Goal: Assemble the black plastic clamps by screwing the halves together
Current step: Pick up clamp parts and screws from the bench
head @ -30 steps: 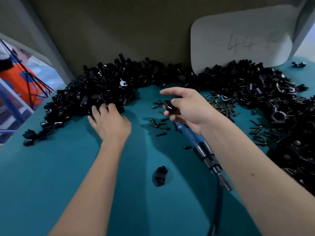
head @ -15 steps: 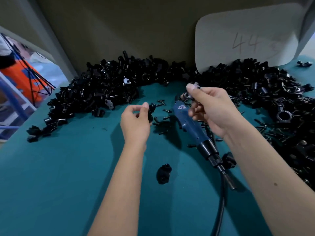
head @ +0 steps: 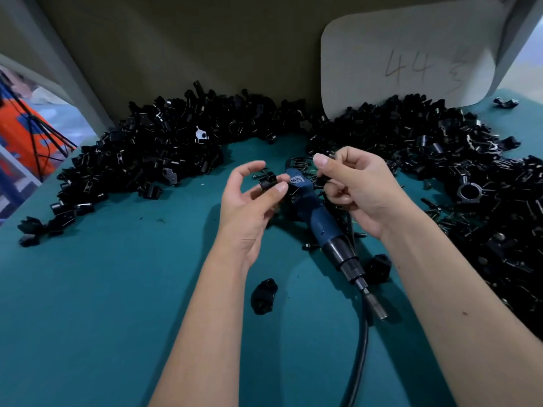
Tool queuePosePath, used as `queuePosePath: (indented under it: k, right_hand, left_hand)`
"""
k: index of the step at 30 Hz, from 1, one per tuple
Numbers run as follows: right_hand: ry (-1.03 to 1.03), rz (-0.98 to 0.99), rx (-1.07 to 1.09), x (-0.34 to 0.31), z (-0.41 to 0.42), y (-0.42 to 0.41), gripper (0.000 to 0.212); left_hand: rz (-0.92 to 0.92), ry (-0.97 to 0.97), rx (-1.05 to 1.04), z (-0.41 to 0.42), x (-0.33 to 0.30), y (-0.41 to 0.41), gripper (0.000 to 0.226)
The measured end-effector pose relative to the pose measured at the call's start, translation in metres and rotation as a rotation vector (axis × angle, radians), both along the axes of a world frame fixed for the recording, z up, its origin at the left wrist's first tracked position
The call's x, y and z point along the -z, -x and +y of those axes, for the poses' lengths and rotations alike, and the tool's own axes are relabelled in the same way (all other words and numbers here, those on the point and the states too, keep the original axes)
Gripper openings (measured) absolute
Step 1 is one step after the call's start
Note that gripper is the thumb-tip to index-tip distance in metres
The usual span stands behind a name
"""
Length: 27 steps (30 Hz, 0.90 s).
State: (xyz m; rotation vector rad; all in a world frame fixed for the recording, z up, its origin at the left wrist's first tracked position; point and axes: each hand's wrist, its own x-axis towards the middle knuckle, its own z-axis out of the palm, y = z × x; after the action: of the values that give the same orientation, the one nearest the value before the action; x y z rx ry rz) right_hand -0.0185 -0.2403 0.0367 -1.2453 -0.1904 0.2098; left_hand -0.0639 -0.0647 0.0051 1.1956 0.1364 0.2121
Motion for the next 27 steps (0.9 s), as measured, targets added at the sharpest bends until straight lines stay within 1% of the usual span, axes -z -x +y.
queuePosePath:
  k: [2,4,8,13,15,18,21,23,24,25,27]
  right_hand:
    - [0.000,0.000,-0.034,0.000,-0.002,-0.001,0.033]
    - [-0.011,-0.005,-0.054,0.001,-0.002,-0.001,0.028]
    - [-0.044,-0.025,-0.038,0.004,0.001,0.000,0.024]
    - [-0.049,-0.054,-0.083,0.009,0.004,-0.002,0.020]
    - [-0.056,-0.060,-0.093,0.011,0.004,-0.003,0.021]
    - [-0.053,-0.067,-0.100,0.013,0.003,-0.005,0.028]
    - [-0.024,-0.103,-0.085,0.014,0.002,-0.007,0.034]
    - [0.067,-0.169,-0.033,0.015,0.002,-0.008,0.038]
    - [0.163,-0.228,0.015,0.016,0.002,-0.008,0.040]
    - [0.286,-0.302,0.077,0.016,0.002,-0.008,0.043]
    - [0.506,-0.454,0.207,0.018,0.003,-0.008,0.043]
  left_hand:
    - [-0.022,-0.044,0.005,-0.004,0.002,0.002,0.046]
    - [-0.046,-0.073,0.004,-0.006,0.003,0.002,0.044]
    - [-0.106,-0.077,0.029,-0.007,0.005,0.001,0.041]
    - [-0.141,-0.151,0.015,-0.008,0.005,0.000,0.027]
    - [-0.141,-0.124,-0.012,-0.009,0.006,-0.001,0.026]
    - [-0.100,-0.020,-0.018,-0.007,0.006,-0.005,0.032]
    - [-0.057,0.026,-0.021,-0.002,0.005,-0.005,0.049]
    - [-0.053,-0.004,-0.046,-0.002,0.006,-0.004,0.063]
    - [-0.055,-0.024,-0.061,-0.002,0.006,-0.004,0.066]
    - [-0.059,-0.045,-0.073,-0.002,0.006,-0.004,0.063]
    - [-0.072,-0.085,-0.086,-0.003,0.005,-0.003,0.050]
